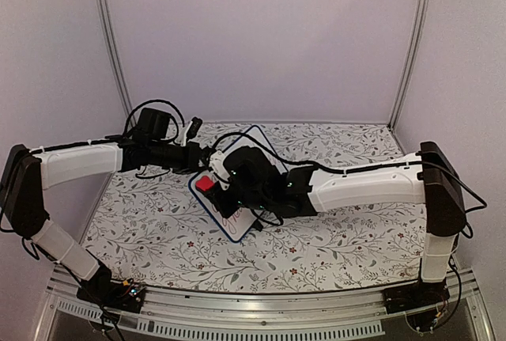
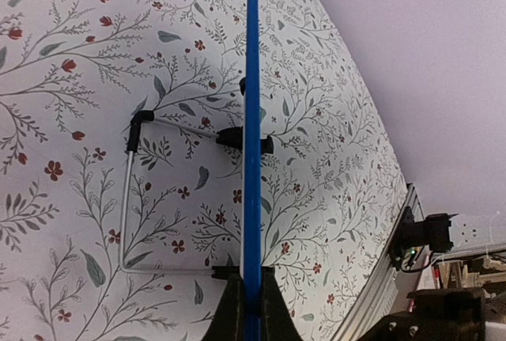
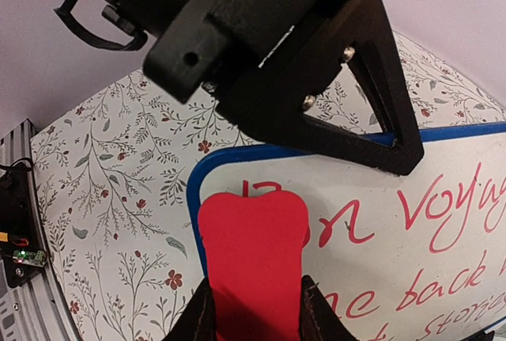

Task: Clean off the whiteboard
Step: Erase the whiteboard on the whiteboard stand.

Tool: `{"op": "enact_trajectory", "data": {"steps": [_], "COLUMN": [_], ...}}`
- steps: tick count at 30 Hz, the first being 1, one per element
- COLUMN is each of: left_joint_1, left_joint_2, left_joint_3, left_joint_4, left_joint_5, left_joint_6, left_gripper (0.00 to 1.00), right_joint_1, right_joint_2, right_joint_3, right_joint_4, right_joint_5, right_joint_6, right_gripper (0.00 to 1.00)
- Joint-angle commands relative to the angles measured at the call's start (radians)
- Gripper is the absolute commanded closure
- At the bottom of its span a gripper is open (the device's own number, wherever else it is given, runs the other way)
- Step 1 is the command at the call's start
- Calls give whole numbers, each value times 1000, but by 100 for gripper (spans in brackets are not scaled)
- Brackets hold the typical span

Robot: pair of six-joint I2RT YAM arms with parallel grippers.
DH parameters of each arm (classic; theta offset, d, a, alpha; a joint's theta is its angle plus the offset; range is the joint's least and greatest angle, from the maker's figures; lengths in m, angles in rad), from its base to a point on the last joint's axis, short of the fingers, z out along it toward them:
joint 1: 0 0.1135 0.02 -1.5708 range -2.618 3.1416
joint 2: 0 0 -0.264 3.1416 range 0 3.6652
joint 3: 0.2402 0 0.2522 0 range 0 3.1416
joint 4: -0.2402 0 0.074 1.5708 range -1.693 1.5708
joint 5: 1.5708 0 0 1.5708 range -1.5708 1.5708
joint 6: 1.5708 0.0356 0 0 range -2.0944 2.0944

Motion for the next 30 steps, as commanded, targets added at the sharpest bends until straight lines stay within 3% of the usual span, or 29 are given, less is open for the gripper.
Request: {"op": "enact_trajectory", "data": {"steps": [1, 19, 30], "left_joint_1": [-18, -19, -19], "left_joint_2": [-4, 2, 2], "left_joint_3": [-12, -17, -18], "left_joint_4": [26, 33, 35], "left_joint_5": [13, 22, 25], "left_joint_6": [1, -6, -7], "left_gripper": [100, 100, 100], "right_joint_1": [4, 4, 4], "right_joint_2": [37, 35, 72], "right_joint_3": [39, -87, 13], "right_joint_4": [21, 54, 56], "right_joint_5": [42, 56, 127], "right_joint_6": [-16, 17, -3], "right_gripper": [73, 74, 74]}}
